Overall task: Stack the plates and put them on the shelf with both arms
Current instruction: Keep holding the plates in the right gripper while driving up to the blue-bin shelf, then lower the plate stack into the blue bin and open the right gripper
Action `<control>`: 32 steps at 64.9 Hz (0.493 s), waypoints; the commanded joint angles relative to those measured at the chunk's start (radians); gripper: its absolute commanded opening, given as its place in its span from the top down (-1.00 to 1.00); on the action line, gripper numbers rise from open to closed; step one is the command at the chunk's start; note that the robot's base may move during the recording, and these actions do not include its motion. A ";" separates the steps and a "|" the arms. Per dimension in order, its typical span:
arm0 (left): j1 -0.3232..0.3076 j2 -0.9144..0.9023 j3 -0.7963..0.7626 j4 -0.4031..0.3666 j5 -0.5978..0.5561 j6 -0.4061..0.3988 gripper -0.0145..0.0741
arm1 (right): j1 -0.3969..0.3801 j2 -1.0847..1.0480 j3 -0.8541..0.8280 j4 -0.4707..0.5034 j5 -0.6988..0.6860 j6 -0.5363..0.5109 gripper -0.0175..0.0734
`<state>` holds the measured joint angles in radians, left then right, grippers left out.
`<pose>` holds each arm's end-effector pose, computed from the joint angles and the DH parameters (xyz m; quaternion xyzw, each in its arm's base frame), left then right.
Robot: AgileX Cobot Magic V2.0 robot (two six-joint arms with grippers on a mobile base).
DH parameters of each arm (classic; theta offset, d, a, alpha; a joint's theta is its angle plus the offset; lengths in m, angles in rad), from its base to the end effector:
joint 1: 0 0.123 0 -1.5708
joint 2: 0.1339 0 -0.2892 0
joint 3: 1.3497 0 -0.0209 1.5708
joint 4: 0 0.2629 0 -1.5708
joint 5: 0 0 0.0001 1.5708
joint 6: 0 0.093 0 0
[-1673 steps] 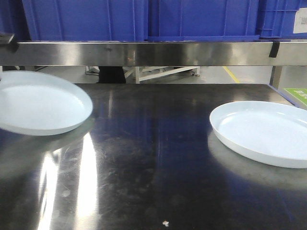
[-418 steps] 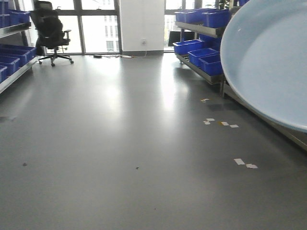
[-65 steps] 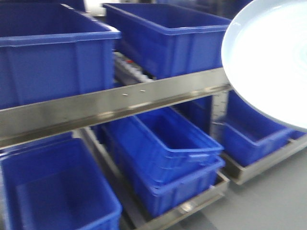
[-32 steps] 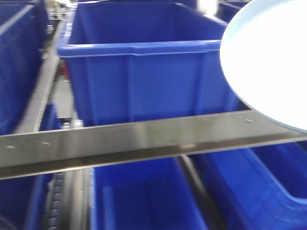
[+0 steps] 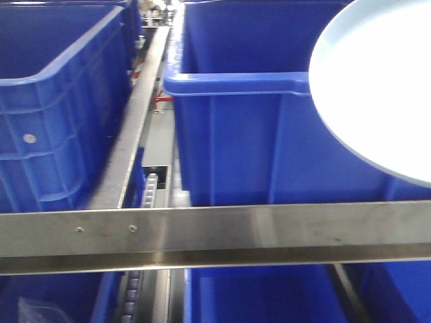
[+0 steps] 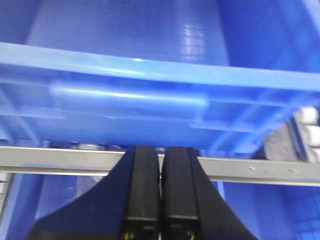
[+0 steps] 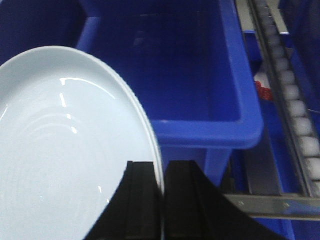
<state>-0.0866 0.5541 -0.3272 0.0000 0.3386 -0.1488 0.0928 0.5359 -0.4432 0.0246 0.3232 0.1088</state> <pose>0.1219 -0.0106 0.2478 -0.0266 0.8541 -0.0610 0.5159 0.1237 0.0122 0.2919 0.0137 0.8131 0.0685 0.5779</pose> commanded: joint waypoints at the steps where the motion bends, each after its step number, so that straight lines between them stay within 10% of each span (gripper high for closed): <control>1: 0.003 0.004 -0.030 0.000 -0.078 -0.010 0.47 | -0.007 0.000 -0.033 -0.003 -0.096 -0.002 0.57; 32: 0.003 0.004 -0.030 0.000 -0.078 -0.010 0.47 | -0.007 0.000 -0.033 -0.003 -0.096 -0.002 0.57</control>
<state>-0.0866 0.5541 -0.3272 0.0000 0.3386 -0.1488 0.0928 0.5359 -0.4432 0.0246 0.3232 0.1088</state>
